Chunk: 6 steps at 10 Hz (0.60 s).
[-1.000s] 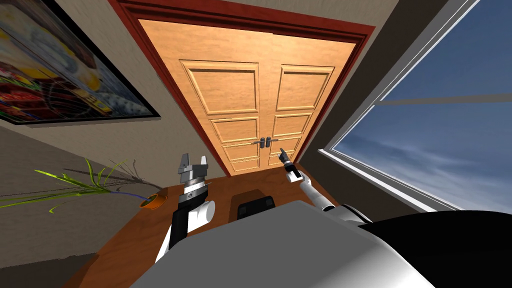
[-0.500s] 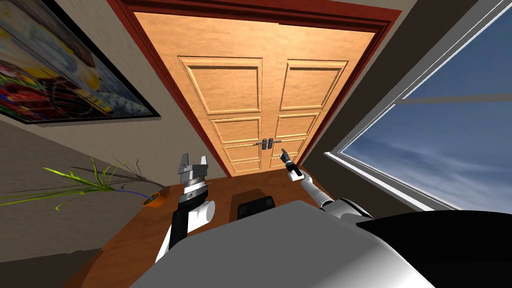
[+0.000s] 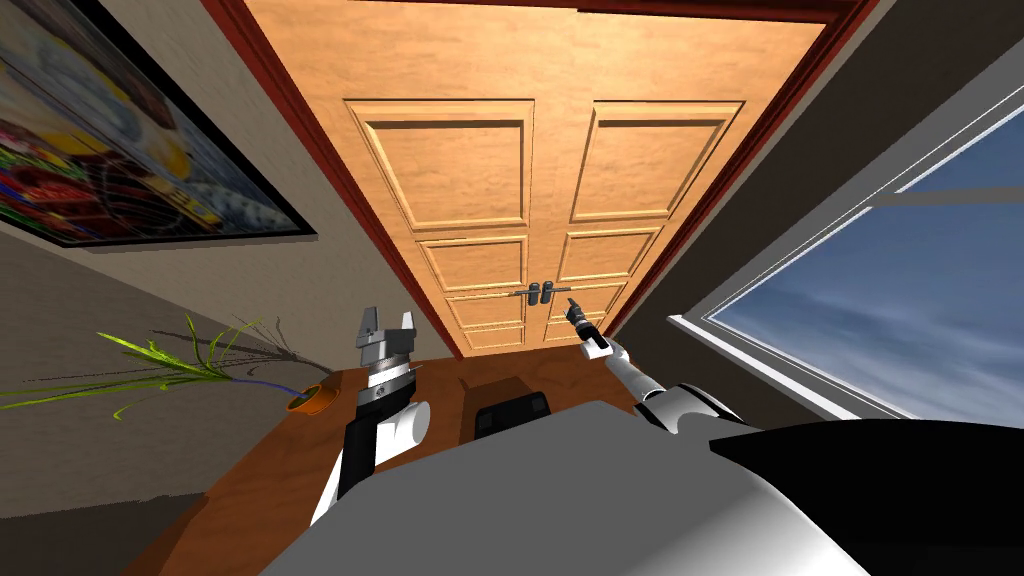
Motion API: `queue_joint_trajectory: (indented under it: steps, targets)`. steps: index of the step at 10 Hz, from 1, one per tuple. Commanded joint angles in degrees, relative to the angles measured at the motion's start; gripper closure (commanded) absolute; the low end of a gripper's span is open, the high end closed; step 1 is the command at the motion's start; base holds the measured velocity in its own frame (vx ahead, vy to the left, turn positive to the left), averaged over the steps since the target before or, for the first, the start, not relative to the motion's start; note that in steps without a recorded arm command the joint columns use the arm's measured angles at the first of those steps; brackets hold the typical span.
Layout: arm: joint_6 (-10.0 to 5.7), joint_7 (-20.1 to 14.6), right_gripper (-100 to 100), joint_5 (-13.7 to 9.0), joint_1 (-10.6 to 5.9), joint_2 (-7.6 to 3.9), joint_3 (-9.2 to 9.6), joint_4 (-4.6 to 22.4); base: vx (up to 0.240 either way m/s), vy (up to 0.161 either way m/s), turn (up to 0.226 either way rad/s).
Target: Pull the door open
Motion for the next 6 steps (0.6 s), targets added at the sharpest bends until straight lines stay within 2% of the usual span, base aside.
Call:
queue_joint_trajectory:
  steps: [1, 3, 4, 5, 6]
  targets:
    - [0.24, -0.4, -100, -0.5, -0.72, -0.71, 0.15, 1.8, 0.118, -0.031, 0.051]
    - [0.33, -0.6, -100, -0.8, -1.25, -1.18, 0.26, 3.1, 0.080, -0.026, 0.035]
    - [0.56, -0.4, -100, -0.7, -0.89, -0.96, 0.12, 2.3, 0.024, -0.007, 0.004]
    - [0.89, -0.2, -100, -0.9, -0.78, -1.68, -1.02, 3.5, 0.106, -0.092, -0.098]
    - [0.89, -0.2, -100, -0.9, -0.78, -1.68, -1.02, 3.5, 0.121, -0.137, -0.053]
